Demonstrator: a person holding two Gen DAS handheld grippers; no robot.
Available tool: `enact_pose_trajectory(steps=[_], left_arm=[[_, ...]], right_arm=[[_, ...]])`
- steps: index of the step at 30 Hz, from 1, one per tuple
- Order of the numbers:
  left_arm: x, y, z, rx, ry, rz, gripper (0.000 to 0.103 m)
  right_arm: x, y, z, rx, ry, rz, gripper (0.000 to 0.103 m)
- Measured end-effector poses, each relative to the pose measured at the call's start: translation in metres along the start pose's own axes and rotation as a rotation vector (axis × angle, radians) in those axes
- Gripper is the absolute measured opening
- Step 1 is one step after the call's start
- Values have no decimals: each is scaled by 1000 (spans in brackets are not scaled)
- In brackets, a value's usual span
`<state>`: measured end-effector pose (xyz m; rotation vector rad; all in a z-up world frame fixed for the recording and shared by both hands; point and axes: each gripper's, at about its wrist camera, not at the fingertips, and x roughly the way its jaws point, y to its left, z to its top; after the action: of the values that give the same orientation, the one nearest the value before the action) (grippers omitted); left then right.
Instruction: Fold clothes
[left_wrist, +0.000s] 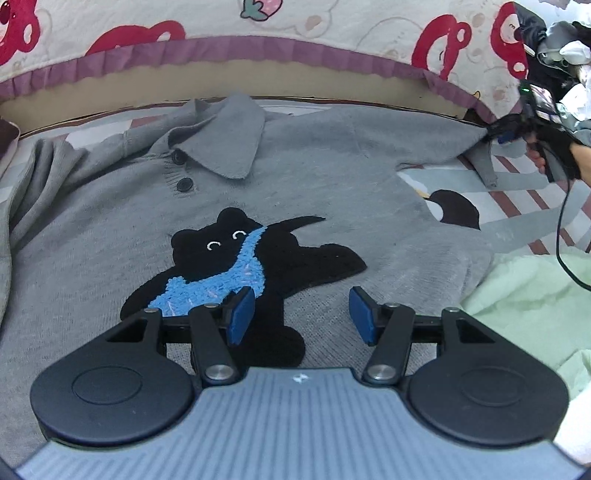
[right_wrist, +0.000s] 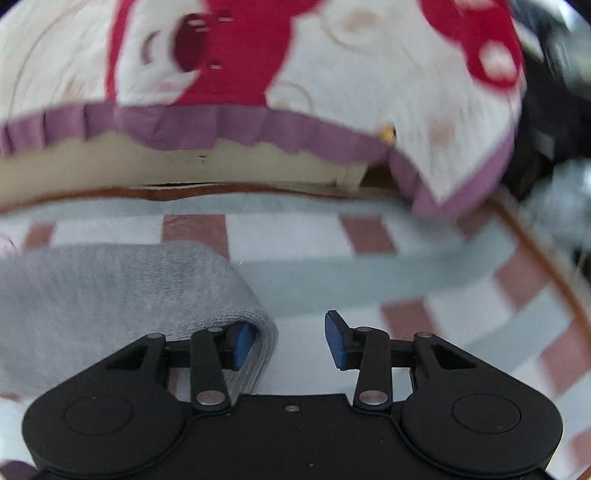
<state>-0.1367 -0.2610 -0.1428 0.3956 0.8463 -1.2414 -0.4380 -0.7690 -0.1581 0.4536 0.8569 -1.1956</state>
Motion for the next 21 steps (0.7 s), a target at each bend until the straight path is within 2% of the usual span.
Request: enact_pose_trajectory(steps=[1,3,4,5,6,7,8,10,12,14,16,17,18,19,21], left_arm=[[0,0,0,-1,-1,1,56],[-1,1,1,20,-6,10,56],[-1,1,1,31,-8,15,56],[-1,1,2,41,-11,20,56],[-2,2,3,58,-14,27,56],[-2,3,6,99,-20,46,56],[-2,6,10,132,-18,74,56],[-10,17,19,138,-14,118,56],[-26,32,25,102,-41,110,56],[-39,48,24,53,-62,108,56],[-49,60,19,10,-72,117,56],[-54,63,15,2,-83,128,56],[-59,65,10,5,-101,146,56],[-62,67,5,10,-111,167,56],[-66,72,-3,14,-98,188,56]], right_arm=[[-2,-1,-8,25,8,44,51],[-2,1,-24,49,24,117,61],[2,7,-30,26,30,130,65],[6,15,-36,-15,27,125,63],[11,25,-40,-84,-1,95,55],[16,35,-40,-159,-34,36,11],[21,43,-36,-230,-61,-44,11],[16,46,-19,-270,-162,-228,10],[2,33,1,-231,-259,-385,13],[-2,13,14,-149,-218,-433,29],[-9,9,10,-165,-153,-405,27],[-20,16,1,-207,-151,-388,31],[-32,24,-9,-254,-153,-376,36],[-45,33,-20,-291,-153,-360,48],[-78,48,-43,-299,-144,-226,52]])
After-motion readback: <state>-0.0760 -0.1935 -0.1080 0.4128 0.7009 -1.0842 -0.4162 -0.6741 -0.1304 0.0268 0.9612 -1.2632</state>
